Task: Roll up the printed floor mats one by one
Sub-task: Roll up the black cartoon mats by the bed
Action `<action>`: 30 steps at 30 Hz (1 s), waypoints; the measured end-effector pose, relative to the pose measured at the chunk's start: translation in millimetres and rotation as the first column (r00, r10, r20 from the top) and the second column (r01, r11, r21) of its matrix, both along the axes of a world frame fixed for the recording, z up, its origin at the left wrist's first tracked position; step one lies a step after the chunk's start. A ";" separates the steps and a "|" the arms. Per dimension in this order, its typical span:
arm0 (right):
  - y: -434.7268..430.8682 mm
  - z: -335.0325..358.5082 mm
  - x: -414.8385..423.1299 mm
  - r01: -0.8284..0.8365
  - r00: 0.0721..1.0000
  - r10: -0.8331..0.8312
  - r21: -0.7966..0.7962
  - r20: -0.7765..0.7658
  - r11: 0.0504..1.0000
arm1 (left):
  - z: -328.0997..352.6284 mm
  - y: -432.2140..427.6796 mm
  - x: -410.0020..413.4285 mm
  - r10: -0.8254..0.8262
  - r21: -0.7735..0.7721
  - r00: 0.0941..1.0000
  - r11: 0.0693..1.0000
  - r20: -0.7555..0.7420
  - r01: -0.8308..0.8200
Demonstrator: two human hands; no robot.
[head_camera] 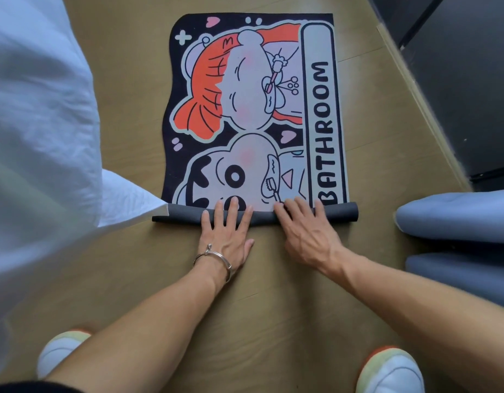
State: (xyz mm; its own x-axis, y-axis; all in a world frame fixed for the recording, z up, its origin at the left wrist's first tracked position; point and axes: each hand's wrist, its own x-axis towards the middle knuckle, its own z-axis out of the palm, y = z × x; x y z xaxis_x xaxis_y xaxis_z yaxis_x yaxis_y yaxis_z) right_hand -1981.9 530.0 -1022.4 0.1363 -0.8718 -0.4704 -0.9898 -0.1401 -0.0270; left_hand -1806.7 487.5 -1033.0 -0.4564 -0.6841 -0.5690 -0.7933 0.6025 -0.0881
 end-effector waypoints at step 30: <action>-22.1 17.6 -17.9 -0.059 0.978 0.035 0.113 0.207 0.992 | 17.4 -31.2 -4.1 -0.118 0.025 0.978 0.992 -0.174 0.124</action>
